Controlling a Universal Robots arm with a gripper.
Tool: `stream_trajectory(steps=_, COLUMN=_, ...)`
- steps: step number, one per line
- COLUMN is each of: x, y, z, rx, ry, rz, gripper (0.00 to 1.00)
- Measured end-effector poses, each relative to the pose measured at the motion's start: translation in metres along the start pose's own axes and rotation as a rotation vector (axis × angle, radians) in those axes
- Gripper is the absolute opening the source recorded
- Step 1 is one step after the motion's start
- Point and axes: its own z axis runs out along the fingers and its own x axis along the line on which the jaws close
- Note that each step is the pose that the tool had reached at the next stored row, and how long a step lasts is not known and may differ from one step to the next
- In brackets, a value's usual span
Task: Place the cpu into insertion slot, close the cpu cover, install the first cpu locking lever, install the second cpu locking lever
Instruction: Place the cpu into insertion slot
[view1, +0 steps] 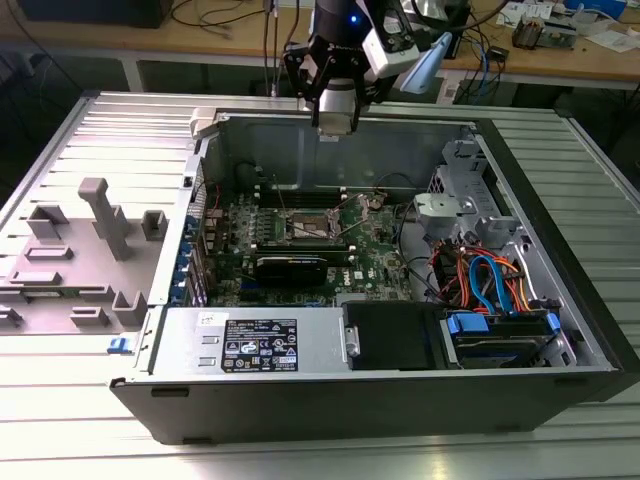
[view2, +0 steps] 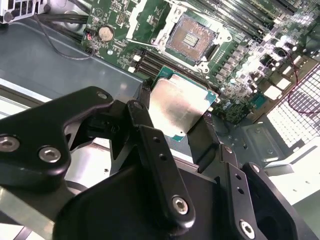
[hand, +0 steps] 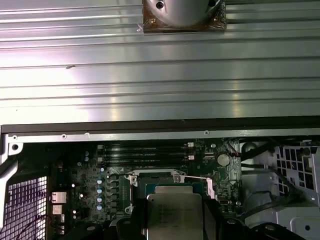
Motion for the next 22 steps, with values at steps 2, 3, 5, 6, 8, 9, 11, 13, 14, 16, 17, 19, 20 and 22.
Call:
stream_trajectory(steps=2, x=0.0, y=-0.0004, z=0.0, rx=0.0, ry=0.0, rz=0.0, gripper=0.55)
stream_trajectory(steps=3, x=0.0, y=-0.0006, z=0.0, rx=0.0, ry=0.0, rz=0.0, gripper=0.55)
stream_trajectory(steps=5, x=0.0, y=-0.0006, z=0.0, rx=0.0, ry=0.0001, rz=0.0, gripper=0.55)
stream_trajectory(steps=6, x=0.0, y=-0.0006, z=-0.0001, rx=0.0001, ry=0.0001, rz=0.0, gripper=0.55)
stream_trajectory(steps=8, x=0.0, y=-0.0006, z=0.0, rx=0.0, ry=0.0, rz=0.0, gripper=0.55)
stream_trajectory(steps=9, x=0.0, y=-0.0006, z=-0.0001, rx=0.0, ry=0.0, rz=0.0, gripper=0.55)
stream_trajectory(steps=11, x=-0.0001, y=-0.0006, z=0.0, rx=0.0, ry=0.0, rz=0.0, gripper=0.55)
stream_trajectory(steps=13, x=0.0, y=-0.0006, z=-0.0001, rx=0.0, ry=0.0001, rz=0.0, gripper=0.55)
stream_trajectory(steps=14, x=0.0, y=-0.0006, z=0.0, rx=0.0, ry=0.0, rz=0.0, gripper=0.55)
stream_trajectory(steps=16, x=0.0, y=-0.0007, z=-0.0001, rx=0.0, ry=0.0, rz=0.0, gripper=0.55)
stream_trajectory(steps=17, x=0.0, y=-0.0007, z=-0.0001, rx=0.0, ry=0.0, rz=0.0, gripper=0.55)
stream_trajectory(steps=19, x=0.0, y=-0.0007, z=-0.0001, rx=0.0001, ry=0.0001, rz=0.0, gripper=0.55)
stream_trajectory(steps=20, x=0.0, y=-0.0007, z=-0.0001, rx=0.0, ry=0.0, rz=0.0, gripper=0.55)
stream_trajectory(steps=22, x=-0.0001, y=-0.0023, z=-0.0003, rx=0.0002, ry=0.0001, rz=0.0, gripper=0.55)
